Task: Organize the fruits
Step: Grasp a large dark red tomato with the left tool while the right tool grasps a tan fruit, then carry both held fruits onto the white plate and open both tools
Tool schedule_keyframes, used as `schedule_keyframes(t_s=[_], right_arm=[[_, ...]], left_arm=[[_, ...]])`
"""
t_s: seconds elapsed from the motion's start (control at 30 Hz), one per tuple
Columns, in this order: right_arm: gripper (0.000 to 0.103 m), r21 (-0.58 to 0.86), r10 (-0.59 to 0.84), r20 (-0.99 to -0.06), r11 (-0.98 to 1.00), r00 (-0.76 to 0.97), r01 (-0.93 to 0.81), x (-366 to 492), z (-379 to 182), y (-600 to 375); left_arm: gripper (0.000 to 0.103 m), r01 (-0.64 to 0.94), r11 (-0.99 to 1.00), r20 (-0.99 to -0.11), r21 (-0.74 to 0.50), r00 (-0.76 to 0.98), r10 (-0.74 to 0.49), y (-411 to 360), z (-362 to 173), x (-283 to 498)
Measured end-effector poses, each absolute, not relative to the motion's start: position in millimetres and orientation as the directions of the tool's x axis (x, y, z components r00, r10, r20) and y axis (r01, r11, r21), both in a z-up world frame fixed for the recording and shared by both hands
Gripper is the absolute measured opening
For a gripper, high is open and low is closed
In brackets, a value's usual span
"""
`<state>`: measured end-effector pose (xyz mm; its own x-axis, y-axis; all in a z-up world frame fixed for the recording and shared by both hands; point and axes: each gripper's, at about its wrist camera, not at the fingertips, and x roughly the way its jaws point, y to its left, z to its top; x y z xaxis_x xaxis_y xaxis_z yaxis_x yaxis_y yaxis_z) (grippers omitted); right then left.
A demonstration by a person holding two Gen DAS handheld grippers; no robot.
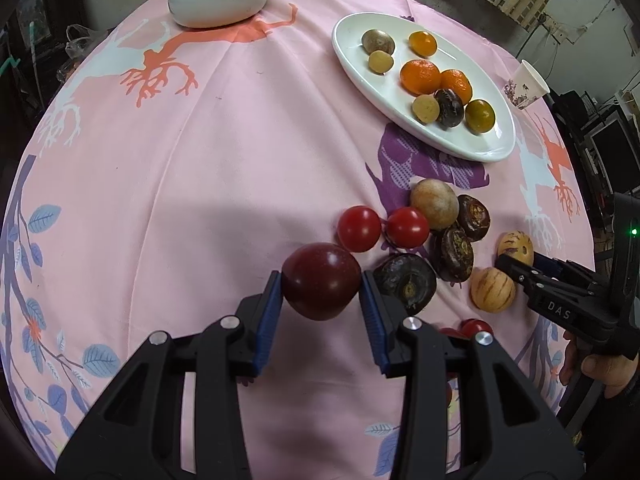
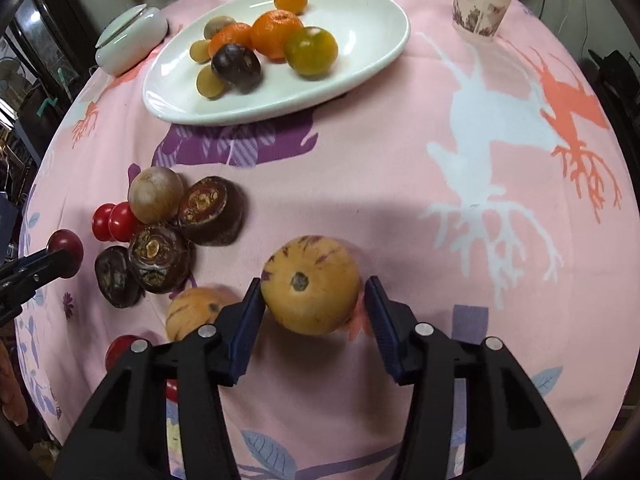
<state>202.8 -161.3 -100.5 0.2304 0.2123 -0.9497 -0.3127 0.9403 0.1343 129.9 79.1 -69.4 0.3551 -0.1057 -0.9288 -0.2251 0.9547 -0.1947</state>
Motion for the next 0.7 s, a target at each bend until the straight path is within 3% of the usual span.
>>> schedule_keyframes(t_s=[0.7], right_arm=[[0.046, 0.236, 0.305, -0.892, 0.944, 0.333, -0.231, 183, -40, -222]], left_arm=[[0.04, -0.178, 0.961, -0.893, -0.212, 0.435, -0.116, 67, -18, 124]])
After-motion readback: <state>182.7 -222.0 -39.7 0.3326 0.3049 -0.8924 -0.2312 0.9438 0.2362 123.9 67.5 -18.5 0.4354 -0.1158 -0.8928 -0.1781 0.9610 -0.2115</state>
